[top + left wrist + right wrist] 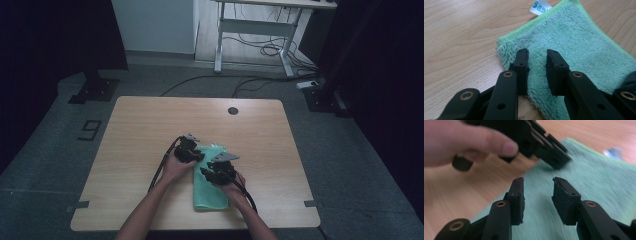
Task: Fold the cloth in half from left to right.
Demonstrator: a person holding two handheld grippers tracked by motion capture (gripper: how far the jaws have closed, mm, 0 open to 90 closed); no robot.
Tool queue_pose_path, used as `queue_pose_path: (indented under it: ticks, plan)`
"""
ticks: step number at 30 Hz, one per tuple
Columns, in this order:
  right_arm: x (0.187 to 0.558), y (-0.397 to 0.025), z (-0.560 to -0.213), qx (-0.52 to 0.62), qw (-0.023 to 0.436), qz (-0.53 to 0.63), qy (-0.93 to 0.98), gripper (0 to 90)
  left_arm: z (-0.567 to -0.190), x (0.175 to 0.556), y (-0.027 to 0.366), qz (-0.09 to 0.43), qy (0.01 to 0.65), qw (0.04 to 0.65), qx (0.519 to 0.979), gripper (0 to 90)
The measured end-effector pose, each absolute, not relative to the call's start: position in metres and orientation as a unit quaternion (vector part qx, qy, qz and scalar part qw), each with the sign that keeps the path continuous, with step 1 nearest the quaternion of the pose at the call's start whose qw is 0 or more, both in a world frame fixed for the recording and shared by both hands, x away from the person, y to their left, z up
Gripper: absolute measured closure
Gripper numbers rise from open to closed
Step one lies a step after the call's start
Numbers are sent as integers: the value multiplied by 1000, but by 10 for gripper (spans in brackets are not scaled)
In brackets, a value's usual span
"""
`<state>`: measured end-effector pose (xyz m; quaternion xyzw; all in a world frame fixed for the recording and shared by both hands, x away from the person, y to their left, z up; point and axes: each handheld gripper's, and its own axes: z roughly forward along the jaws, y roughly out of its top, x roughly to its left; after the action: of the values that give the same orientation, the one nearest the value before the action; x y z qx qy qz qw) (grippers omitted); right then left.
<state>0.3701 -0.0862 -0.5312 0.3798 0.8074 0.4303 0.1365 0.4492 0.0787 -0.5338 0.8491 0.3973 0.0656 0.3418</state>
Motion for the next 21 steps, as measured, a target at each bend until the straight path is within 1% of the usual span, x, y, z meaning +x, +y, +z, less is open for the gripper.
queue_pose_path:
  ticks: [5,10,12,15,21]
  plan:
    - [380,-69,-539,376,148,418,813,581,-534,450,79,64,397,344,848,717]
    - [382,-66,-547,376,143,405,821,561,-534,450,80,62,402,346,845,719]
    - [381,-66,-548,372,142,402,824,537,-534,450,79,62,402,344,846,719]
    - [376,-64,-547,361,142,395,833,502,-534,450,79,63,402,344,846,717]
    - [357,-62,-548,339,150,389,843,488,-534,449,79,66,405,345,844,722]
